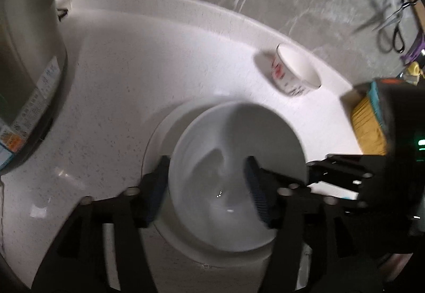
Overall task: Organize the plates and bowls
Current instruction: 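Open both grippers and move them toward the red-patterned bowl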
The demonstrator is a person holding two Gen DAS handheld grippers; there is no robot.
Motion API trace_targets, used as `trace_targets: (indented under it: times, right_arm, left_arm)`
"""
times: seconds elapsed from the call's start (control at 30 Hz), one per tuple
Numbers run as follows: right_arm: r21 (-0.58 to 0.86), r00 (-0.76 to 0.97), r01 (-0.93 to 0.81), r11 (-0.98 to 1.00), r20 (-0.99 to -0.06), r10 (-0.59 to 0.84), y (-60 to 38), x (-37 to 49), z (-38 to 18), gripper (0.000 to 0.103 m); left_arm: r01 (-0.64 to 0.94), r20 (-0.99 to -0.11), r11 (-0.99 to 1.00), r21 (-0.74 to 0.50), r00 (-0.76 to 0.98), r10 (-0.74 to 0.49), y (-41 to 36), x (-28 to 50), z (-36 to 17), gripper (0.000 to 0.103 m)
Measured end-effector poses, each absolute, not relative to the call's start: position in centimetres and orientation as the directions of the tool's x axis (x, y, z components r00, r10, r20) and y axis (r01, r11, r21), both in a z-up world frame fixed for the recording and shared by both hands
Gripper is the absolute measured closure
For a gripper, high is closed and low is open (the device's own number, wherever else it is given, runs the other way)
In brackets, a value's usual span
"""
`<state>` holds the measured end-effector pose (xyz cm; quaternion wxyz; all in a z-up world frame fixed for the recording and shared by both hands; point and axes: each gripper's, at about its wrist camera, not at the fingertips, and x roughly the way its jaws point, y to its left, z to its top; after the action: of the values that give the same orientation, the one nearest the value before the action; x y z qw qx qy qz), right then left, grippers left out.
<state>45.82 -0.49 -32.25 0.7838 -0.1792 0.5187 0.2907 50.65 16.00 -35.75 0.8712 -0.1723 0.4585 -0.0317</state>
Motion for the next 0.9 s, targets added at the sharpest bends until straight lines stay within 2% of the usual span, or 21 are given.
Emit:
trace_targets:
  times: [0.07,0.13,0.2,0.37,0.43,0.53,0.63,0.73,0.77,0.8,0.83,0.9]
  right_arm:
    - [0.016,0.299,-0.644,0.765,-0.915,0.270,-0.5,45.7,-32.3,0.086]
    - [0.035,0.291,-0.645,0.763,-0.912,0.288,-0.4,45.6,-32.3,0.073]
    - [0.060,0.285,-0.650,0.758,-0.905,0.317,-0.5,45.3,-32.1,0.066]
    - [0.086,0.299,-0.637,0.766,-0.888,0.349,-1.1,45.0,-31.7,0.061]
    - [0.104,0.311,-0.626,0.772,-0.875,0.370,-1.6,45.0,-30.8,0.043]
    - [0.142,0.335,-0.607,0.782,-0.847,0.414,-3.0,44.8,-29.1,0.031]
    - [0.173,0.349,-0.589,0.790,-0.827,0.441,-4.6,44.9,-27.7,0.030]
    - [0.264,0.344,-0.547,0.795,-0.794,0.501,-7.4,45.7,-26.1,0.027]
    - [0.297,0.357,-0.522,0.800,-0.776,0.521,-8.8,46.1,-25.3,0.026]
    - [0.332,0.377,-0.507,0.795,-0.745,0.551,-10.2,46.5,-24.3,0.019]
    - [0.385,0.395,-0.496,0.778,-0.698,0.597,-11.8,46.9,-23.2,0.002]
    - [0.500,0.444,-0.470,0.728,-0.579,0.684,-15.2,47.6,-22.0,0.000]
  left_arm:
    - [-0.108,-0.758,0.925,-0.364,0.612,-0.226,16.6,50.0,-35.0,0.031]
    - [-0.130,-0.735,0.905,-0.405,0.635,-0.238,17.6,49.7,-34.4,0.031]
    - [-0.153,-0.715,0.881,-0.447,0.654,-0.249,18.9,49.5,-33.9,0.031]
    - [-0.178,-0.711,0.860,-0.477,0.654,-0.259,20.8,49.6,-32.6,0.031]
    - [-0.176,-0.705,0.849,-0.499,0.652,-0.279,21.4,49.6,-32.1,0.031]
    - [-0.195,-0.695,0.805,-0.561,0.639,-0.329,22.2,50.1,-31.4,0.031]
    - [-0.135,-0.653,0.819,-0.558,0.680,-0.333,21.4,50.5,-29.5,0.031]
    - [-0.029,-0.606,0.857,-0.515,0.719,-0.340,19.8,51.1,-27.4,0.031]
    - [0.005,-0.584,0.850,-0.527,0.723,-0.367,19.5,51.3,-27.1,0.031]
    - [0.038,-0.559,0.833,-0.551,0.724,-0.403,19.2,51.5,-26.8,0.031]
    - [0.061,-0.531,0.798,-0.599,0.716,-0.454,19.0,52.1,-26.8,0.031]
    - [0.066,-0.526,0.756,-0.651,0.678,-0.512,18.8,53.2,-27.0,0.031]
